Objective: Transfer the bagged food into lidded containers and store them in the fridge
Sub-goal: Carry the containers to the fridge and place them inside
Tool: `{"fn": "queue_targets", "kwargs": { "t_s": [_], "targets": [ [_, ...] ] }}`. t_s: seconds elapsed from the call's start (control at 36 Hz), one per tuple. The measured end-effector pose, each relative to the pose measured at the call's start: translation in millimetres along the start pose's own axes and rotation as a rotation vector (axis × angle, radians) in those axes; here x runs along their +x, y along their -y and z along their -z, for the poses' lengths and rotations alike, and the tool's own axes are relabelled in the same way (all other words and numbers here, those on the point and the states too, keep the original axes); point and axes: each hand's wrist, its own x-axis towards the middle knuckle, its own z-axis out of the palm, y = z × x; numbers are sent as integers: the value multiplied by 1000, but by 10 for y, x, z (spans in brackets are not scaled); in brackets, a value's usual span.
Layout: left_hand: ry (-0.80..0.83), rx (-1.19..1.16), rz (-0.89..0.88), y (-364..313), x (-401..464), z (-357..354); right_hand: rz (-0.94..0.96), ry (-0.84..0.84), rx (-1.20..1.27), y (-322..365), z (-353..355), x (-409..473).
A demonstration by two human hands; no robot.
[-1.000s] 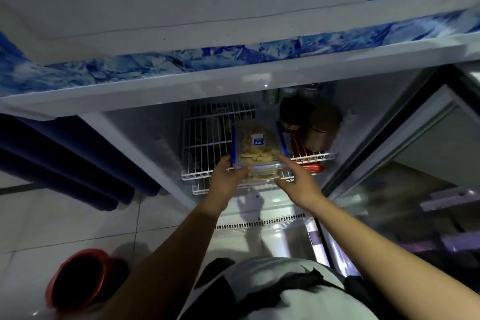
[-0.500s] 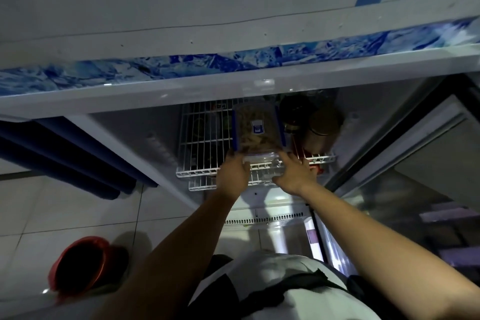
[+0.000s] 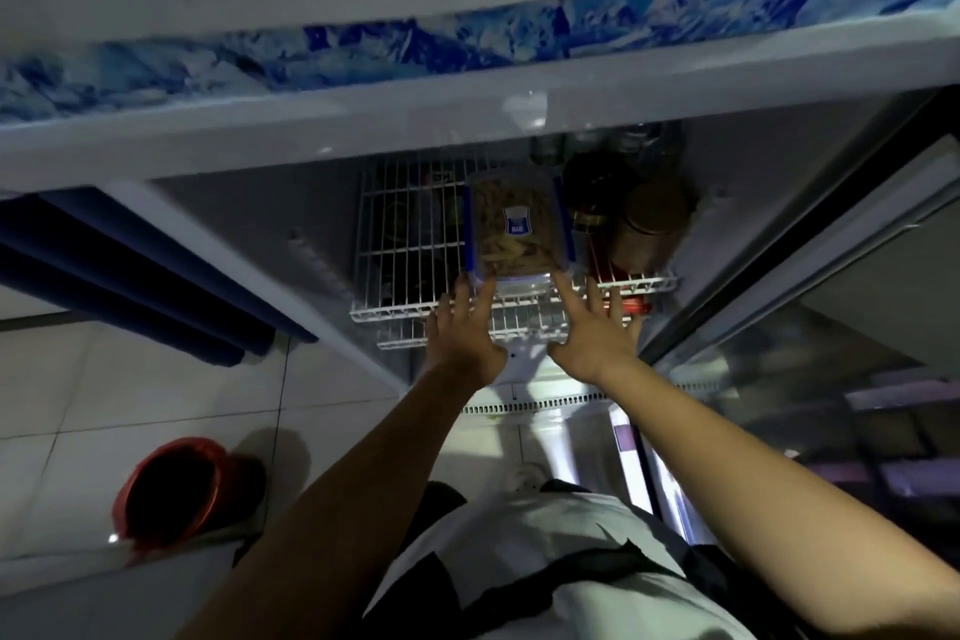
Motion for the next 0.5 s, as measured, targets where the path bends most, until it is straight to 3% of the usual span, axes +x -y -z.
{"fn": "queue_targets", "kwargs": {
  "t_s": [0.19,0.31,0.5],
  "targets": [
    [-82,-80,-114,83,-852,122,152,-113,-33,103,-126,-553],
    [-329,-16,-151,428,-1432,78,243,-116,-33,324,-226,-890],
    [-285,-54,210,1296,-2377,150,508,-58,-84,1214,-495,-1512]
  ]
}}
